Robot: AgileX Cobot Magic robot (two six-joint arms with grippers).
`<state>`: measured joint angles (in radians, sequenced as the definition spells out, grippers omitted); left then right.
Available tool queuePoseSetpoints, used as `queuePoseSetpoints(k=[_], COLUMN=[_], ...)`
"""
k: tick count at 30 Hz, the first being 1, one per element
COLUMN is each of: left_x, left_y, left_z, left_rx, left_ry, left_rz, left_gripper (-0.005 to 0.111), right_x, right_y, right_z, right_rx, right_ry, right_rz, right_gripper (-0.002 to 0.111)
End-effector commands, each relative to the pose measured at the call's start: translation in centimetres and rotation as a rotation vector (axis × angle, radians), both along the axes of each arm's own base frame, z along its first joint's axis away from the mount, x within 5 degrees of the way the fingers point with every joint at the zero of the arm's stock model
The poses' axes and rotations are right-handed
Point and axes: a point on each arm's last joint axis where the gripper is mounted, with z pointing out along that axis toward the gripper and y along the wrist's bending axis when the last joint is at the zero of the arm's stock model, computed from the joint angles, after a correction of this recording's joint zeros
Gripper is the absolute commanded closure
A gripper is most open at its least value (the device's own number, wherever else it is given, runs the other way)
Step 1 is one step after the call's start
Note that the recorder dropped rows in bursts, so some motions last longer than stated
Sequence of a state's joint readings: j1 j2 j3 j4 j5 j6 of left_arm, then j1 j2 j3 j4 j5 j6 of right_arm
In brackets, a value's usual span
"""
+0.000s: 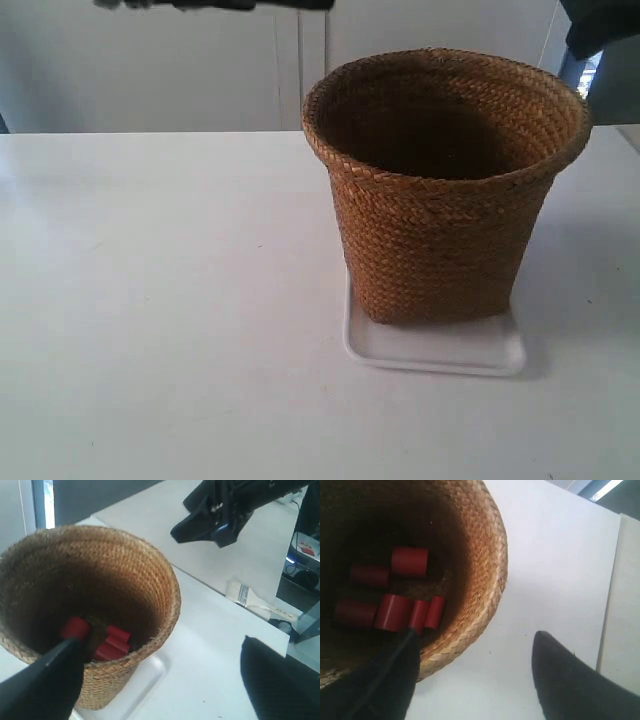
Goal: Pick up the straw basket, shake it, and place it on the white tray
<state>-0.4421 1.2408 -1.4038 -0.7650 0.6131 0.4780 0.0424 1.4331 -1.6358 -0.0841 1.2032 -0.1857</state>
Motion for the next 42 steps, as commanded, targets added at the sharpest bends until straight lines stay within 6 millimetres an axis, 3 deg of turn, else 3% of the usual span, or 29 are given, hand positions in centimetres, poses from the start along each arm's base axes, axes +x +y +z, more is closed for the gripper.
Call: queuePoseSetpoints(k=[1,5,6,10,15,25,29,32,42], left_x=[-2.5,-3.9,-4.2,-5.4,-6.8,-6.6,-6.7,-7.0,-7.5], left_y=[1.3,2.2,2.5,3.5,4.4,6.4,7.0,6.8,6.5], left_z=[2.3,3.1,3.1,3.1,2.3,-5.8,-9.6,-11.3,-12.2], left_rx=[-0.02,0.022,0.054,0.118,0.117,0.046,0.075,0.125,0.175], left_ry=[-0.13,-0.213,-0.236,-0.223,-0.255,-0.269,-0.23,-0.165,-0.098], left_rz=[-0.005,0.005,0.007,0.027,0.059,0.326,0.372,0.329,0.26], left_gripper=[0.05,0.101,0.106,0.107,0.107,0.107,0.107,0.107,0.107], right_x=[-0.7,-2.9,-3.4,-7.3,-13.9,-25.5,-28.1,-29.8,-32.5], right_y=[-0.1,0.1,0.1,0.1,0.1,-0.8,-1.0,-1.1,-1.2], right_z=[0.3,0.9,1.0,1.5,1.3,-3.9,-6.1,-7.0,-7.5], right_rx=[0.011,0.038,0.048,0.094,0.141,0.068,0.071,0.074,0.078], right_ry=[0.003,-0.045,-0.07,-0.224,-0.421,-0.781,-0.794,-0.769,-0.854], right_rz=[-0.015,-0.004,-0.009,-0.023,-0.003,0.012,0.002,-0.005,-0.005], right_gripper=[0.069,0.106,0.108,0.108,0.108,0.108,0.108,0.108,0.108])
